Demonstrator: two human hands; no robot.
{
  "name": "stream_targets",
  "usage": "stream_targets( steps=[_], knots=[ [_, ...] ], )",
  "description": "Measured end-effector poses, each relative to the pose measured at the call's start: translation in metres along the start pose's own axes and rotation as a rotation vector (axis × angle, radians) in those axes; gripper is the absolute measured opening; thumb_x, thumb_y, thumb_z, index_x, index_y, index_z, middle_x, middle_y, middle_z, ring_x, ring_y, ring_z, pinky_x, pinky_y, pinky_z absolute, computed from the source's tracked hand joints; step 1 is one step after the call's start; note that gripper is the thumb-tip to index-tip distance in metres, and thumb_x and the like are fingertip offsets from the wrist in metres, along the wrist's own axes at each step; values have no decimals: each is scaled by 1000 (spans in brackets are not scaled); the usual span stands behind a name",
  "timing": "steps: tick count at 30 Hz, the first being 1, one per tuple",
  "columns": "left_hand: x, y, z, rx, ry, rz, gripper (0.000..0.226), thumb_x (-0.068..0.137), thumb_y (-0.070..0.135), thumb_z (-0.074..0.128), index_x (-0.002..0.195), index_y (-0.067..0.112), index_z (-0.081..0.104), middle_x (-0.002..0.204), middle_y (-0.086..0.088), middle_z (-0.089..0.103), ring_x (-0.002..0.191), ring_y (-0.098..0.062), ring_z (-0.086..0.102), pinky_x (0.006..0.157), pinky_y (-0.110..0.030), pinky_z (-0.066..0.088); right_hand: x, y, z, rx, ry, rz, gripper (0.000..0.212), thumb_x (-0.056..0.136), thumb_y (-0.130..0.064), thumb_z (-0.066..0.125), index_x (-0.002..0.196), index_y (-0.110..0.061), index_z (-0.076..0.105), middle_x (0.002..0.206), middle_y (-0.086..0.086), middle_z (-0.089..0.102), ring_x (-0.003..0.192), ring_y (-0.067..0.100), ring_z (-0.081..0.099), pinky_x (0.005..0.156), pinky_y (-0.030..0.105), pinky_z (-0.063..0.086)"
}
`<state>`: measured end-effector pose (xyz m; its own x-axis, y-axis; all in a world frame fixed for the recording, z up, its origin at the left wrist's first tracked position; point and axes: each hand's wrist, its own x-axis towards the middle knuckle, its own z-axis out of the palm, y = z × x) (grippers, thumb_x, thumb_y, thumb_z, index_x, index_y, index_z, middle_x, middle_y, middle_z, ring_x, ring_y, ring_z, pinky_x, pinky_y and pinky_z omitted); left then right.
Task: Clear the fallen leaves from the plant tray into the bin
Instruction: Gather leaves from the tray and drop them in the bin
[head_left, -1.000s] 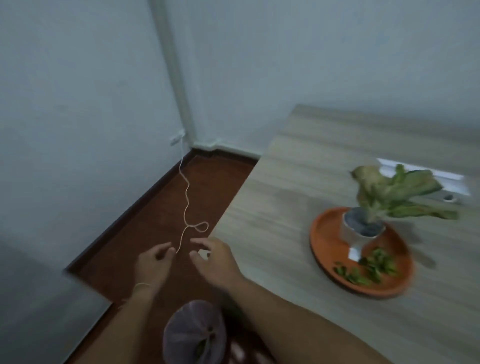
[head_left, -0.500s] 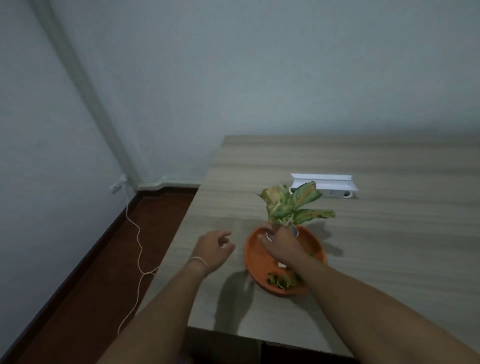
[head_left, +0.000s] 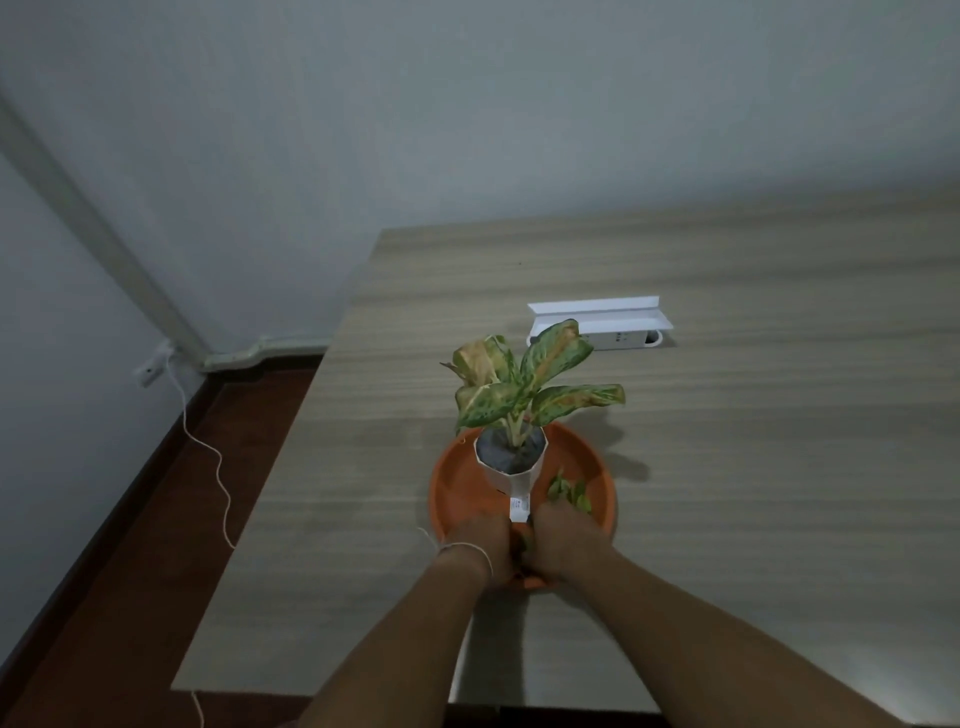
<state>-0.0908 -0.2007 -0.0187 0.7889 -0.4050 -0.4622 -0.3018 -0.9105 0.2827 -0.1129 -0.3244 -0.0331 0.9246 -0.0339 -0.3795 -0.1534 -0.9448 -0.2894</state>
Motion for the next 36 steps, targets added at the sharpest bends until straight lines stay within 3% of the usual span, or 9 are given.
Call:
stream_targets(
  steps=[3, 12, 18, 21, 23, 27, 30, 34, 36],
  knots=[
    [11, 1, 8, 56, 2, -21, 25, 90, 32, 60, 103, 12, 68, 111, -15, 64, 104, -34, 61, 88, -39, 51, 5, 3, 10, -77, 16, 47, 44, 80, -36, 68, 115, -12, 60, 127, 17, 53, 107, 33, 59, 87, 40, 53],
    [22, 12, 13, 46, 11, -73, 25, 92, 28, 57, 99, 8, 70, 103, -16, 70, 101, -33, 66, 85, -38, 52, 15, 5, 13, -52, -25, 7, 21, 96, -9, 48, 105, -3, 66, 112, 17, 68, 103, 32, 65, 88, 40, 53],
    [23, 13, 11, -2, 94, -135, 21, 96, 14, 51, 108, 3, 65, 112, -14, 67, 108, -32, 64, 91, -38, 52, 22, 4, 21, -90, -62, -104, 22, 94, -9, 48, 80, -3, 63, 103, 20, 71, 88, 33, 63, 64, 35, 42],
    [28, 7, 14, -93, 133, -152, 20, 100, 16, 44, 93, 8, 61, 95, -9, 65, 101, -27, 62, 93, -36, 51, 26, 6, 26, 73, -15, -59, 19, 91, -13, 52, 94, -4, 68, 99, 16, 70, 74, 25, 60, 64, 28, 50],
    [31, 3, 12, -102, 140, -143, 17, 96, 19, 51, 100, 8, 64, 104, -12, 68, 103, -30, 63, 93, -37, 52, 26, 8, 22, 126, 21, -49, 19, 90, -15, 55, 101, -5, 66, 96, 12, 67, 65, 20, 58, 58, 16, 50],
    [35, -7, -3, -93, 128, -116, 21, 88, 20, 61, 96, 5, 73, 107, -17, 72, 103, -34, 66, 91, -38, 53, 34, 7, 13, 129, 135, -105, 23, 90, -21, 58, 70, -9, 61, 84, 19, 72, 72, 31, 63, 59, 22, 32],
    [33, -16, -18, -120, 203, -102, 18, 84, 15, 64, 96, 9, 76, 107, -14, 73, 105, -34, 65, 92, -37, 53, 38, -1, 3, 137, 178, -129, 22, 84, -11, 62, 62, -4, 63, 74, 24, 70, 68, 37, 65, 61, 26, 35],
    [28, -24, -38, -213, 344, -94, 29, 80, 10, 65, 109, 6, 72, 115, -14, 71, 111, -32, 63, 90, -29, 49, 37, -15, -2, 262, 236, -121, 21, 54, -8, 73, 40, -6, 58, 43, 14, 58, 38, 30, 58, 39, 19, 38],
    [19, -32, -46, -217, 325, -127, 24, 78, 9, 67, 100, 3, 75, 107, -17, 74, 104, -35, 66, 88, -30, 53, 32, -28, -2, 298, 218, -87, 21, 63, -2, 72, 47, 0, 59, 49, 21, 61, 45, 35, 61, 45, 27, 46]
  ],
)
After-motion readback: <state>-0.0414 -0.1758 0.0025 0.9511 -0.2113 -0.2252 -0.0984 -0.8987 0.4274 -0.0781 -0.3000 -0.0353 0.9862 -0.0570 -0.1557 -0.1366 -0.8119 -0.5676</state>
